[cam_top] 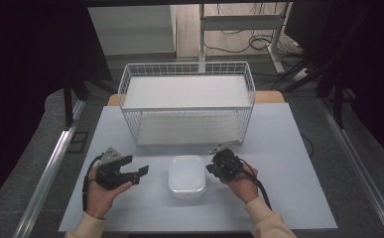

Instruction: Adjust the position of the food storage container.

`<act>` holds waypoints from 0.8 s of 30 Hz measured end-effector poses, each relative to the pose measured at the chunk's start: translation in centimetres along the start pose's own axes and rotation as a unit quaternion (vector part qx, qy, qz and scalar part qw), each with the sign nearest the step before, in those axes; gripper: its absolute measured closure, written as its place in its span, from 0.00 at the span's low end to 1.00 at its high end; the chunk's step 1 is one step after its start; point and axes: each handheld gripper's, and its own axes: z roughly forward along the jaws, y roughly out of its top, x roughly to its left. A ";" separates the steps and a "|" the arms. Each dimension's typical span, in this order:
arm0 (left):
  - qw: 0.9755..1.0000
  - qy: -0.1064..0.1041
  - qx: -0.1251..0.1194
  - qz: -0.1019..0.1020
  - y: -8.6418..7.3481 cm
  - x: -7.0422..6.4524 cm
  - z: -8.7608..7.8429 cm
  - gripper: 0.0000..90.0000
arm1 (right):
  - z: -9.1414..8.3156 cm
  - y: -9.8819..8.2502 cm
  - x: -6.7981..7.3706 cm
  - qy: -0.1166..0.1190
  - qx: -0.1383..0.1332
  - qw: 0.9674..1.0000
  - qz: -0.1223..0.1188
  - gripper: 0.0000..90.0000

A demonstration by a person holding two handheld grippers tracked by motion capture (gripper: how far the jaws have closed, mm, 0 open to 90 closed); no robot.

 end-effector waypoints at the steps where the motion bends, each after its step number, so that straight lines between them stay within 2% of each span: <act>1: 1.000 -0.001 0.000 0.000 0.0 0.0 0.0 0.28 | -0.3 -0.1 -0.1 0.001 -0.004 1.000 0.003 1.00; 6: 1.000 0.000 0.003 -0.003 0.2 -0.1 0.0 0.28 | -2.5 -0.6 -0.7 0.002 -0.043 0.999 0.022 1.00; 7: 1.000 0.000 0.005 -0.004 0.3 -0.2 0.0 0.28 | -2.5 -0.6 -0.7 0.002 -0.043 0.999 0.022 1.00; 9: 1.000 0.000 0.007 -0.008 0.4 -0.2 -0.1 0.28 | -3.5 -0.9 -1.0 -0.001 -0.064 0.997 0.034 1.00; 10: 1.000 -0.003 0.008 -0.014 0.3 -0.2 -0.3 0.28 | -3.7 -1.1 -1.1 0.003 -0.074 0.996 0.041 0.95; 11: 1.000 -0.003 0.008 -0.014 0.3 -0.2 -0.3 0.28 | -3.7 -1.1 -1.1 0.003 -0.074 0.996 0.041 0.95; 12: 1.000 -0.005 0.008 -0.019 0.3 -0.2 -0.4 0.28 | -3.9 -1.2 -1.2 0.005 -0.083 0.995 0.050 0.84; 13: 1.000 -0.006 0.009 -0.021 0.4 -0.2 -0.5 0.28 | -4.0 -1.4 -1.2 -0.001 -0.097 0.993 0.061 0.66; 15: 0.999 -0.011 0.006 -0.032 0.5 -0.1 -0.6 0.28 | -4.2 -1.6 -1.2 -0.011 -0.116 0.991 0.069 0.45; 16: 0.999 -0.013 0.005 -0.035 0.5 -0.1 -0.7 0.28 | -4.3 -1.7 -1.3 -0.005 -0.120 0.990 0.077 0.34; 19: 0.999 -0.014 0.004 -0.040 0.6 -0.1 -0.8 0.28 | -4.5 -1.8 -1.4 0.003 -0.127 0.989 0.081 0.29; 20: 0.999 -0.015 0.004 -0.042 0.6 -0.2 -0.8 0.28 | -4.7 -2.0 -1.3 0.000 -0.131 0.988 0.082 0.24; 24: 0.999 -0.019 0.007 -0.046 0.6 -0.5 -0.7 0.27 | -4.9 -2.4 -1.2 0.006 -0.133 0.988 0.080 0.24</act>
